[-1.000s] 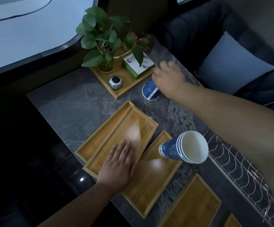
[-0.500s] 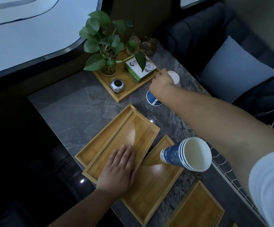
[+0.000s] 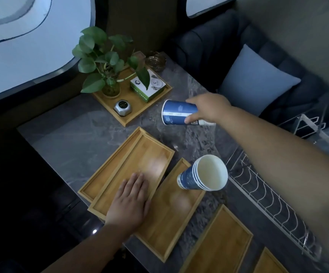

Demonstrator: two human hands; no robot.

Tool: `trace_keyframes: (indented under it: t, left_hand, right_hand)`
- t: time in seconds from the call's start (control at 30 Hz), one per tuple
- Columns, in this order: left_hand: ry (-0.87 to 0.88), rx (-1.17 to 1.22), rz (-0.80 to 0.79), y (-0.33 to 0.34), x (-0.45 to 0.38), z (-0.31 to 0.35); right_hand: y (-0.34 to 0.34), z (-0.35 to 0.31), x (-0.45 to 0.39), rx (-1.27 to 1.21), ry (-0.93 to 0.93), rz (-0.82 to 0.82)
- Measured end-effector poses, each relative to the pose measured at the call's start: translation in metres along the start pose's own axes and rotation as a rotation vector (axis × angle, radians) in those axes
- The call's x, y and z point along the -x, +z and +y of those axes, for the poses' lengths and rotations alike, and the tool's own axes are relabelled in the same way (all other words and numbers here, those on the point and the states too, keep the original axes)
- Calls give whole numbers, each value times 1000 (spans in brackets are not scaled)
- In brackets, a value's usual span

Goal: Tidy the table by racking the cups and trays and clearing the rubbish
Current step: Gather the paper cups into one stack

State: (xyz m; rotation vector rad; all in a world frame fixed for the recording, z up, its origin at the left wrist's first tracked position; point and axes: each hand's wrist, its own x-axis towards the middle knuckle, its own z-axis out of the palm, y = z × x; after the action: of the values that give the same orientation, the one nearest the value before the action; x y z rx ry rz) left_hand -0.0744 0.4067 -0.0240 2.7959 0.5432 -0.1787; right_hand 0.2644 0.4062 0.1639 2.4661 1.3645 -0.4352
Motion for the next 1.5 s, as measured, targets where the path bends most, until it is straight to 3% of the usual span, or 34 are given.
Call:
trace_keyframes:
  t: [0.13,0.37,0.53,0.67,1.0,1.23,1.5]
  left_hand:
    - [-6,24,17,2,1,0]
    - [-3,-33,25,0,0,2]
    - [-11,-69,32,3,-1,3]
    - [-20,-86,24,4,-2,3]
    - [-20,-59,62,8,-2,3]
    - [-4,-54,55,8,-2,2]
    - [-4,-54,56,8,-2,3]
  right_hand:
    - [-15,11,36,-358,38,228]
    - [-11,17,139,-1379,44,526]
    - [49,8,199,-1714,49,620]
    - [98,-6,212,-1720,109,586]
    - [155,-23,201,-1435,242,408]
    - [177,-27,204,-1457,285,312]
    - [190,-40,189,-1439,274,387]
